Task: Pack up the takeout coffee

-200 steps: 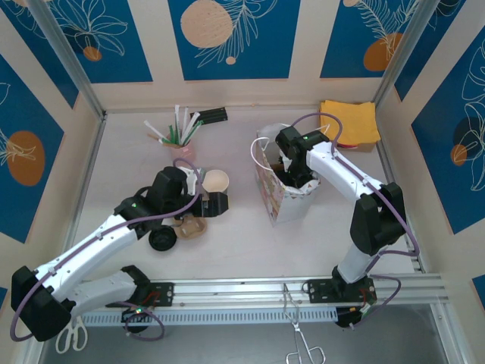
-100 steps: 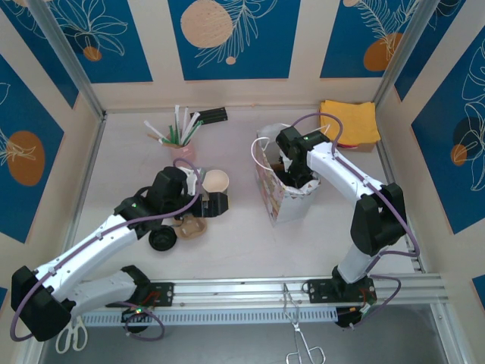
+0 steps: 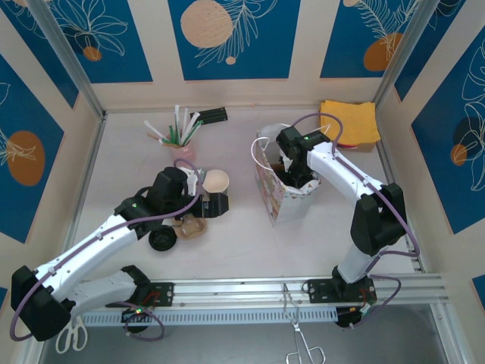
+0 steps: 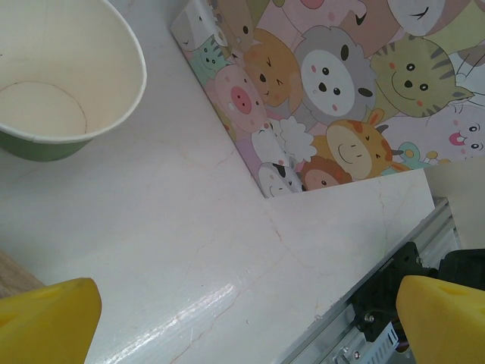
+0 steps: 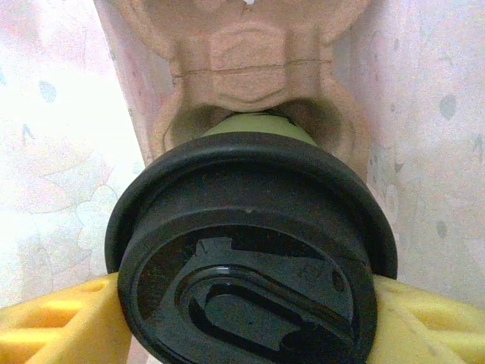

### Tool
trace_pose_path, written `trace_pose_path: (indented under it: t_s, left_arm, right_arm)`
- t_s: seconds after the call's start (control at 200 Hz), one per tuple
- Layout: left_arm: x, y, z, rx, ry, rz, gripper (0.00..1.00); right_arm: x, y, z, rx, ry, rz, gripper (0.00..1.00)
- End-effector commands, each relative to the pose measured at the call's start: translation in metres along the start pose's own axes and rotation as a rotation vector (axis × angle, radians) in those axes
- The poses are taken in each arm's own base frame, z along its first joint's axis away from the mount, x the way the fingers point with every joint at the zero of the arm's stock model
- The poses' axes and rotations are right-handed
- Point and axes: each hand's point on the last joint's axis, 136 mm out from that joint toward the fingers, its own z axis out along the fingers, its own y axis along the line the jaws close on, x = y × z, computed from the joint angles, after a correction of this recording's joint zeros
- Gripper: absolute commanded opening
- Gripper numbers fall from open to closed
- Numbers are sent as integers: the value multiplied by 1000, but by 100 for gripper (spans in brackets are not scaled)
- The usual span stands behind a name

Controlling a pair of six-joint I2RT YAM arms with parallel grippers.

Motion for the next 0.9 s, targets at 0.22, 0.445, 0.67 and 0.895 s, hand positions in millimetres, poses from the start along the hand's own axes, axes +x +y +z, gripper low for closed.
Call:
trace_pose_path:
  t_s: [0.22,0.445,0.67,0.895]
  left_arm:
    - [2,-8,-4,23,0,8,100]
    - [1,-8,-4,25,-2,9,100]
    - [2,-8,-4,25,0,10,100]
    - [2,-8,-3,23,2,10,100]
  right_arm:
    - [10,-15,43,55,117,19,69]
    - [9,-16,43,53,116,24,69]
    - [9,-16,42,53,113,27,69]
    - [8,-17,42,50,114,31,69]
